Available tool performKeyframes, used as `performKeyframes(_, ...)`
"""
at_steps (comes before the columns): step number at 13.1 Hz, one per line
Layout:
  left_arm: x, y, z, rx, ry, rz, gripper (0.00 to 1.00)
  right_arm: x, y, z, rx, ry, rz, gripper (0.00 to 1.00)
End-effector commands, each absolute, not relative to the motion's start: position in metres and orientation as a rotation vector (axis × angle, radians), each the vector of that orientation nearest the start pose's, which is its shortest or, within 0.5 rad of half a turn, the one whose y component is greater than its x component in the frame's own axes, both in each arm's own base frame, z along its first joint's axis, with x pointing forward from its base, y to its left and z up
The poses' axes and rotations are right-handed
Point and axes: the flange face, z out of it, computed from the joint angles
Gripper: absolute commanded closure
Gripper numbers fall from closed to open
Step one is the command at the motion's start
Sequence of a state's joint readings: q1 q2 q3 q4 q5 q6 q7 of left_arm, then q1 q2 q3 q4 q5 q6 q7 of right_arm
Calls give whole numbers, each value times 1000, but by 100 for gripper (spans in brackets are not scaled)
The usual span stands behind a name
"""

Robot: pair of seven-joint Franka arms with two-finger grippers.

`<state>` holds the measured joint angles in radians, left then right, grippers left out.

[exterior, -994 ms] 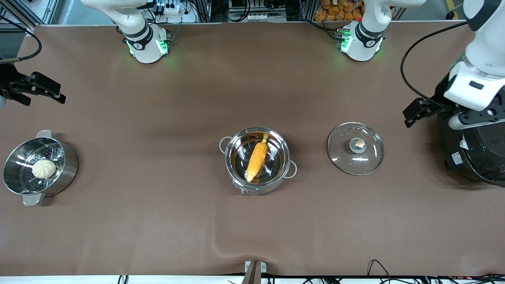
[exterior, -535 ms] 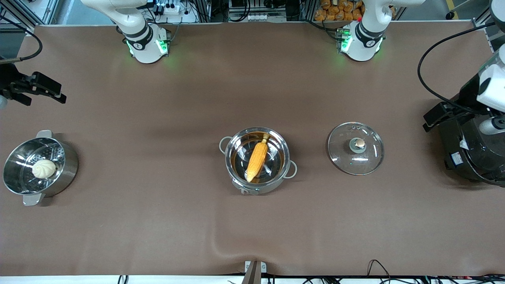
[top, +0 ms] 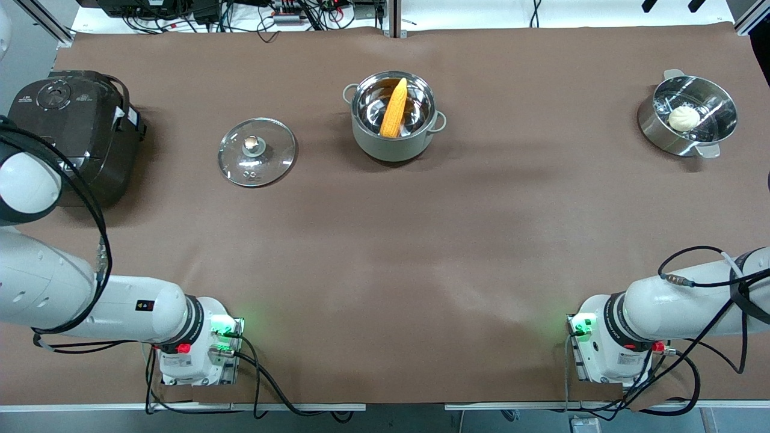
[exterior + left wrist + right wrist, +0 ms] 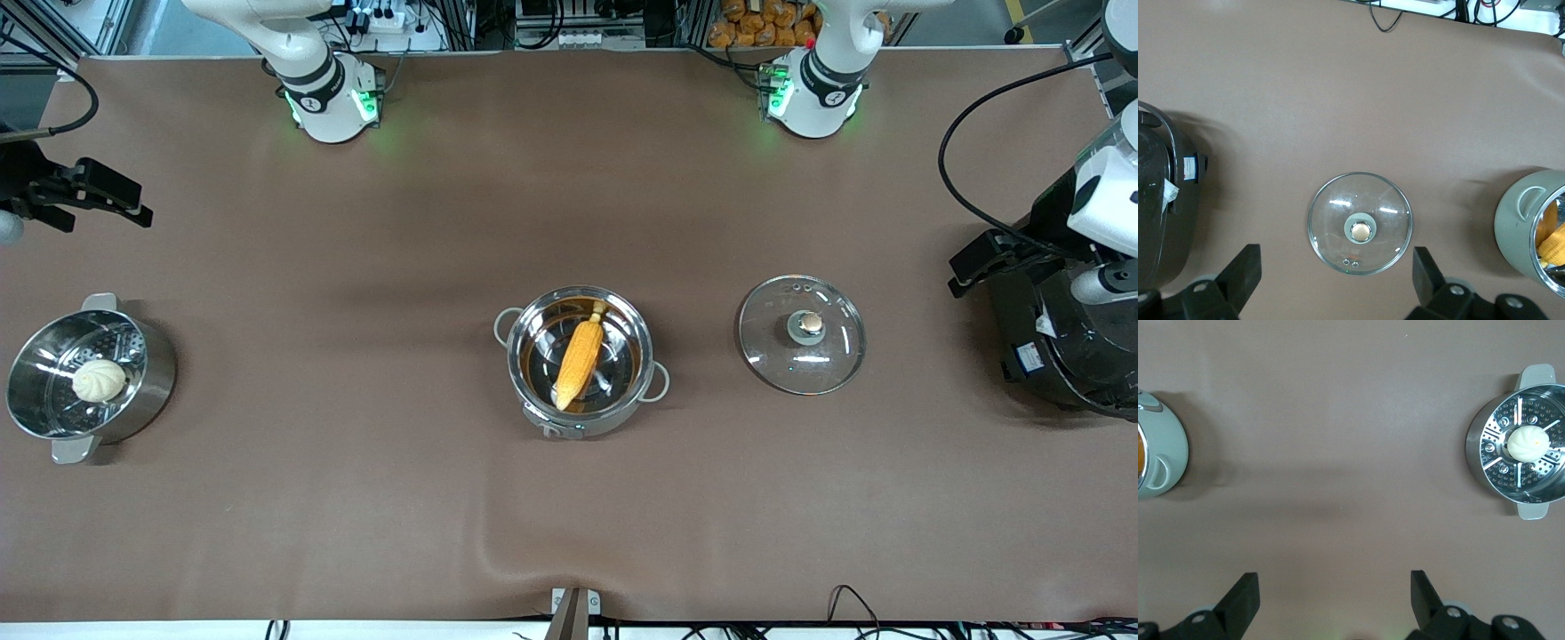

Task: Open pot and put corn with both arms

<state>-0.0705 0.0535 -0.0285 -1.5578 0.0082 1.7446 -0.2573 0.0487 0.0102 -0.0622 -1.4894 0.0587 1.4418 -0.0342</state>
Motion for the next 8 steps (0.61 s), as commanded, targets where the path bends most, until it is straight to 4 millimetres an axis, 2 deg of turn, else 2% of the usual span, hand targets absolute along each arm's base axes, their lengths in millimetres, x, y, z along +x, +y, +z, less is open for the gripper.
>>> performKeyframes(1,584,-54,622,-3148,-213,-160,0,544,0,651,-3076,-63,91,0)
performKeyframes(4,578,-67,615,-3142,-106,-68,0,543,-3,653,-3083,-58,94,0)
performKeyframes(8,575,-71,614,-3107,35,-50,0,539,-6,659,-3090,-53,111,0)
